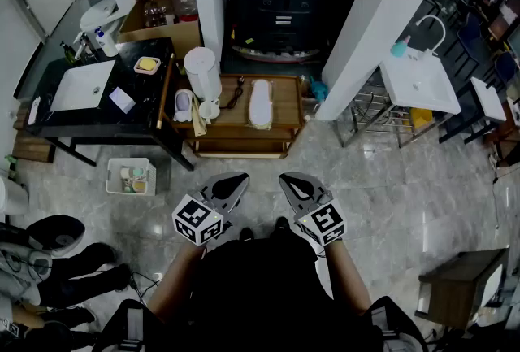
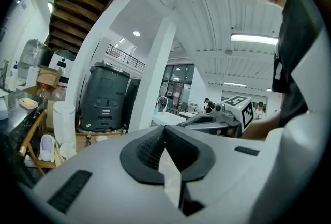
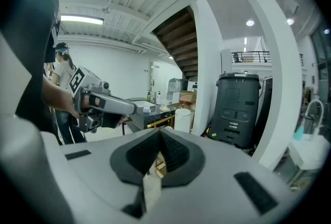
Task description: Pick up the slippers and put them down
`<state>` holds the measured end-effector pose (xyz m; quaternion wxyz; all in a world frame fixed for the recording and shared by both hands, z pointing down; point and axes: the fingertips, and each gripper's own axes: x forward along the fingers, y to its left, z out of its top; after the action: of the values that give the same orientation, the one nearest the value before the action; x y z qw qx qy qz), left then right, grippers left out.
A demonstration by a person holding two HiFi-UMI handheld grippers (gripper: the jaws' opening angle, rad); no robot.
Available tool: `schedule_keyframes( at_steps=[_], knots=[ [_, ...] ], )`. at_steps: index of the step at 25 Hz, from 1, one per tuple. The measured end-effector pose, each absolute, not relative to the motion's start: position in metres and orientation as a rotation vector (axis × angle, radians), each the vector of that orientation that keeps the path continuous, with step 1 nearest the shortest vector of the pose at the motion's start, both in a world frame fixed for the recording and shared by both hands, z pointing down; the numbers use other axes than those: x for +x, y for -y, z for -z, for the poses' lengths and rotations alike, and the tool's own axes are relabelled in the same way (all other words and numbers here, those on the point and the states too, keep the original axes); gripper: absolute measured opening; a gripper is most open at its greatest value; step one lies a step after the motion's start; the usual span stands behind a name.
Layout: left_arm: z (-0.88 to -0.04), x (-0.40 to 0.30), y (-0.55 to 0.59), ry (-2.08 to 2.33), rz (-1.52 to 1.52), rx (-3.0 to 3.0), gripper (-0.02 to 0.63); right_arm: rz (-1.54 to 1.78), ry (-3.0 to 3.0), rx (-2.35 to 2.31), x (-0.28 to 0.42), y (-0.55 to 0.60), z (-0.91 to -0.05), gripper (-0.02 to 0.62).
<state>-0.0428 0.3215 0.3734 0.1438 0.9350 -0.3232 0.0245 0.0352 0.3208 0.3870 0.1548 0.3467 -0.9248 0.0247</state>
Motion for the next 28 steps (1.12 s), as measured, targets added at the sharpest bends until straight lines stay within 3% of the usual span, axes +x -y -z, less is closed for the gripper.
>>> schedule_keyframes(
  at_steps=[28],
  knots=[
    [-0.385,-0.051,-0.306,0.922,-0.117,2.661,0.011,-0.137,2.673,1.011,0.030,-0.305,-0.393,0.008]
  ],
)
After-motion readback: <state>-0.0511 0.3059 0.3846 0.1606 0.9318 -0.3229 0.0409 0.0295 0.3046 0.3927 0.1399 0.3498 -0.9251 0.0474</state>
